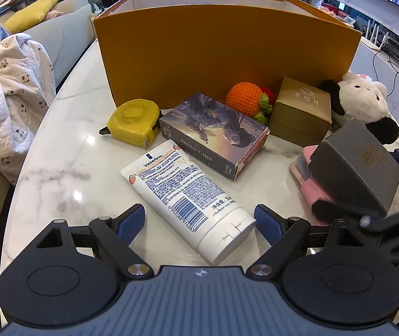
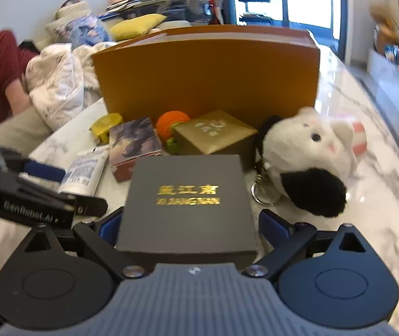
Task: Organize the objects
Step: 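Grasp the dark gray gift box with the right tool while the left tool hovers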
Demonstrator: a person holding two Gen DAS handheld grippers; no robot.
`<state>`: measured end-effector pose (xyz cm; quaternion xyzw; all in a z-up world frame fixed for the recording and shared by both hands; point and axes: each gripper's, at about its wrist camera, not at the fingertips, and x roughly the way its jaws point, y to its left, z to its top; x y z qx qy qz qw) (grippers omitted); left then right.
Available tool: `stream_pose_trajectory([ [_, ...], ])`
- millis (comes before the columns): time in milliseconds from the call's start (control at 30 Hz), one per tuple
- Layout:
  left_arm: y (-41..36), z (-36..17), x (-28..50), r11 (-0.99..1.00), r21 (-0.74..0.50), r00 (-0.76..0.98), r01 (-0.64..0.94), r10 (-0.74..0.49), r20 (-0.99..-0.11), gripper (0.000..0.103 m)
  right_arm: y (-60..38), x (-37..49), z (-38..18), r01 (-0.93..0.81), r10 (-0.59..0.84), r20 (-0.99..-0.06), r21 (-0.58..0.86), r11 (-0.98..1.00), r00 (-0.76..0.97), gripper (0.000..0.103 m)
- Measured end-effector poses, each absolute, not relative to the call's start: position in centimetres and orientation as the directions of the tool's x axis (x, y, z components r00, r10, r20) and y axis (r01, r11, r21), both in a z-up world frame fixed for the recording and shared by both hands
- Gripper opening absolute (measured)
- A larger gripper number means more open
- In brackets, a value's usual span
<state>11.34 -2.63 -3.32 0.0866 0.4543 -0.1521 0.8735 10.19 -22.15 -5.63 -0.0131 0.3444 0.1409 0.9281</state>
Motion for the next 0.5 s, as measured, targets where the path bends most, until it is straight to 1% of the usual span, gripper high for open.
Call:
stream_pose_trajectory([
  [100,-2.6,-3.2,11.3,0.939,0.014,0.542,0.344,-0.187,-0.819,0.101,-21.7,10.2,-5.9,-0.285,0.253,-0.655,0.06,0.957,0.712,0.096],
  [233,-2.6,-3.2,11.3,0.939,0.013,0.54,0.345,-0.187,-0.821,0.101,-21.2,9.6,-5.6,-0.271,0.206,-0.634,-0.005,0.962,0.745,0.092],
  [333,-2.5,-3.2,11.3,0.938,0.012,0.537,0.347,-0.189,-0.822,0.101,-21.2,9.0,-4.9,-0.242,0.162,-0.599,-0.054,0.969,0.785,0.092],
  [400,-2.5,-3.2,11.3,0.938,0.012,0.539,0.346,-0.189,-0.821,0.101,-21.5,8.9,-4.4,-0.232,0.164,-0.579,-0.045,0.972,0.798,0.092],
  [500,-2.4,-3.2,11.2,0.942,0.008,0.542,0.336,-0.186,-0.819,0.098,-22.4,9.1,-4.0,-0.212,0.178,-0.592,0.012,0.977,0.786,0.088],
])
